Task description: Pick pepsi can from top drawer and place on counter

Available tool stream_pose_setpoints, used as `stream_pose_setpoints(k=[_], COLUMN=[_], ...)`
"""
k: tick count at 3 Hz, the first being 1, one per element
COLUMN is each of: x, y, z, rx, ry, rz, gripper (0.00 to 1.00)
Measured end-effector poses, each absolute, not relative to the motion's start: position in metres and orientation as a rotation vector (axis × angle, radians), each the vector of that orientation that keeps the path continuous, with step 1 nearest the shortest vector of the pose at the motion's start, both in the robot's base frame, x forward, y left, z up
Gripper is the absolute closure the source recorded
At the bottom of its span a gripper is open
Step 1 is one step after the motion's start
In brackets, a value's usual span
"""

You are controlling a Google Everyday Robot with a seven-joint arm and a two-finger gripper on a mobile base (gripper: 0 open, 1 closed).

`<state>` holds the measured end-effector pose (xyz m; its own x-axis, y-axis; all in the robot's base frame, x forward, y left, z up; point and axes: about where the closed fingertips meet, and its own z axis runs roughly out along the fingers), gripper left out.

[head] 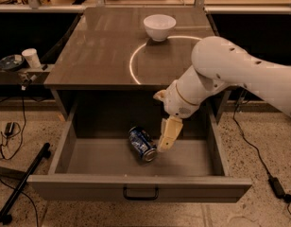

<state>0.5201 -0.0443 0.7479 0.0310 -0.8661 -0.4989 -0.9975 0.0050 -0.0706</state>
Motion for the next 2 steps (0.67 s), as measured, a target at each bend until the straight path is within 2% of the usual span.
stream_pose_setpoints(k=[2], x=[0.538], y=[-0.045], z=[0.726], rx=[-1.920], ry=[1.904], rz=[0.480], gripper=[0.00])
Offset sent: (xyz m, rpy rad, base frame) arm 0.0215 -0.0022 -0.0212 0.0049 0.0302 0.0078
